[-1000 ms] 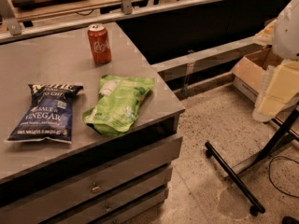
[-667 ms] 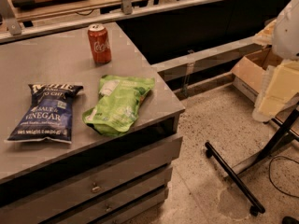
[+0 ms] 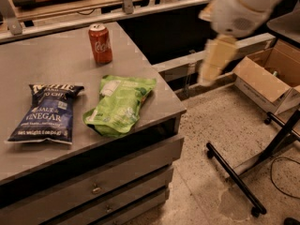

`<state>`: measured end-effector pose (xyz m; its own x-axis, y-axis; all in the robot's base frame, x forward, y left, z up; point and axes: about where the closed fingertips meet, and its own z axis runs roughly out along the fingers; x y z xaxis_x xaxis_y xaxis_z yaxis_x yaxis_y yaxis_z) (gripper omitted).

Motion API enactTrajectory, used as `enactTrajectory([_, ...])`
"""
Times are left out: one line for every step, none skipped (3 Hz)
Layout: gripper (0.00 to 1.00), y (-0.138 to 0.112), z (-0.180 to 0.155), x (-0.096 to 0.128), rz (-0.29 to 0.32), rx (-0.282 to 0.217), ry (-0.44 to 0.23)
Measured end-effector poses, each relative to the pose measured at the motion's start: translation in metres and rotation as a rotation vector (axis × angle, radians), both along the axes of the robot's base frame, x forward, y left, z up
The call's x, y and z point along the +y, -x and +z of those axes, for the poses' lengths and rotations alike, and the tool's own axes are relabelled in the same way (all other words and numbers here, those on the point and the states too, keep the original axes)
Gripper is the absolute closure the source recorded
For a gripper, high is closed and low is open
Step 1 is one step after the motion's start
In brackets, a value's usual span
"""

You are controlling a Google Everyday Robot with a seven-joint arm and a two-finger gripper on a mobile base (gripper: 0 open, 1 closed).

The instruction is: Move coke can near blue chip bag

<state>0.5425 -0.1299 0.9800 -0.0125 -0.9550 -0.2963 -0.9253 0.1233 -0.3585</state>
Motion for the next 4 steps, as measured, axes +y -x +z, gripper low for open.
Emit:
enactTrajectory([0.00,-0.079,0.031,0.092,0.116,-0.113,-0.102])
enactTrajectory([0.00,-0.077,0.029,0.090,0.114,-0.108,-0.099])
enactTrajectory([0.00,-0.089,0.024,0.095,0.107,-0.124,-0.184])
enactTrajectory([0.00,-0.132,0.014,0.114,0.089,-0.154,-0.440])
